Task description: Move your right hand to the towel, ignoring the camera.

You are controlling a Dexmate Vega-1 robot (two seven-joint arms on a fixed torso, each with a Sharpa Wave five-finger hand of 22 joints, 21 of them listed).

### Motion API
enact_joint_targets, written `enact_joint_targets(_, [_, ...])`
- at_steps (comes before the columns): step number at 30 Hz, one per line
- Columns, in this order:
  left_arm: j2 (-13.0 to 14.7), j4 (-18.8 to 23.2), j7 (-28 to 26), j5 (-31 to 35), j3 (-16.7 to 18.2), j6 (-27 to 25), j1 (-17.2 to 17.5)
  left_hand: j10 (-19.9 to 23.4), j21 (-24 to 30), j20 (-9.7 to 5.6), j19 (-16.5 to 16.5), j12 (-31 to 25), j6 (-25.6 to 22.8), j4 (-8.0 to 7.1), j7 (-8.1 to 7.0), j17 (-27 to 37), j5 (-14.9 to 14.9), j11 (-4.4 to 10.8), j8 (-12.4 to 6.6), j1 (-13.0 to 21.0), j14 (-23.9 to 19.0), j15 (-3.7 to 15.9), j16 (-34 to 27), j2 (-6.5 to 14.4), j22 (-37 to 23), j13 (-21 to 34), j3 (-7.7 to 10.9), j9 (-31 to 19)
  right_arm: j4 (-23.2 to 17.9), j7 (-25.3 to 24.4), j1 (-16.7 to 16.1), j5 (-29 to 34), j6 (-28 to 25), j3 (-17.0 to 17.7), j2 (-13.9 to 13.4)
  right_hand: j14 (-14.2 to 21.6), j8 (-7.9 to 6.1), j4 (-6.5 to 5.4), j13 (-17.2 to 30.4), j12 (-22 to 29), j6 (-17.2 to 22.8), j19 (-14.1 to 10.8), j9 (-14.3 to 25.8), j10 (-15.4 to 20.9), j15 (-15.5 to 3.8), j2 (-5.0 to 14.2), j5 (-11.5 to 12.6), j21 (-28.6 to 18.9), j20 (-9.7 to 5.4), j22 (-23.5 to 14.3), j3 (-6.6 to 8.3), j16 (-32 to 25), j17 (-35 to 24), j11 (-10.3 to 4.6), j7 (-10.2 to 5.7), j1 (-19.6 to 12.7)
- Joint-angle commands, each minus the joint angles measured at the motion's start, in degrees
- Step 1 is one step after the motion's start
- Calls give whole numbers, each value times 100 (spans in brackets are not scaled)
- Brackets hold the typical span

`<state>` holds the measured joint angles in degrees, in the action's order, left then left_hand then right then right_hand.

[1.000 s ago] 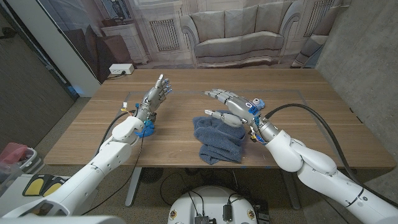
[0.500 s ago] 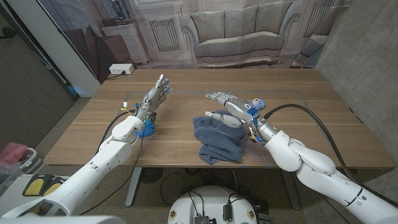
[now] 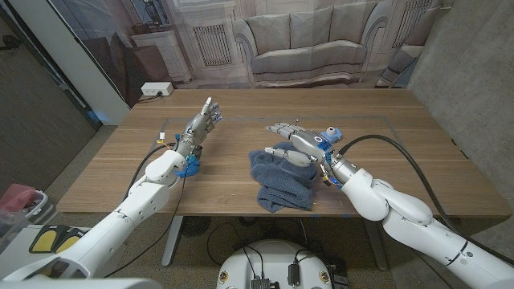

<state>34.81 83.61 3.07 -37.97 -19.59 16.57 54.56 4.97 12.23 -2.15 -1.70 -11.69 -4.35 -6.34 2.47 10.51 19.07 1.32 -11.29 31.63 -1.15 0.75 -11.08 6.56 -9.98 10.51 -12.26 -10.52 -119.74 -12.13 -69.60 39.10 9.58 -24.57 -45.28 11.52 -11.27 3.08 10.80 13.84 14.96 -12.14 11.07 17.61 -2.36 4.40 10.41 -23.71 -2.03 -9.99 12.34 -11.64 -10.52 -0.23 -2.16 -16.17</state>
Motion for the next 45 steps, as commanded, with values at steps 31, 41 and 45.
enact_joint_targets(31, [-58, -84, 78, 39, 3, 316, 128, 35, -38, -101, 11, 7, -39, 8, 0, 14, -24, 35, -9, 8, 20, 9, 29, 26, -25, 35, -77, -25, 135, 481, 139, -107, -109, -317, -53, 148, -55, 44, 14, 16, 101, -138, 9, 103, -65, -4, 35, 72, -207, -28, -14, 7, -23, -87, -90, 43])
enact_joint_targets(41, [-12, -52, 62, 64, -12, 226, 107, 64, -47, -111, 18, -2, -88, 9, -32, 13, -24, 45, -26, 18, 1, 25, 22, 37, -25, 35, -83, -26, 171, 450, 152, 41, -195, -409, -29, 165, -55, 48, 14, 16, 112, -158, 10, 120, -71, -4, 37, 91, -208, -29, -16, 11, -23, -98, -94, 47])
enact_joint_targets(45, [-25, -68, 67, 68, -16, 245, 98, 69, -51, -111, 24, -3, -90, 10, -32, 13, -25, 32, -26, 22, -1, 27, 21, 42, -26, 35, -85, -26, 156, 431, 146, 72, -227, -422, -21, 177, -52, 50, 15, 18, 111, -167, 10, 136, -79, -6, 39, 103, -211, -30, -19, 12, -23, -77, -99, 50])
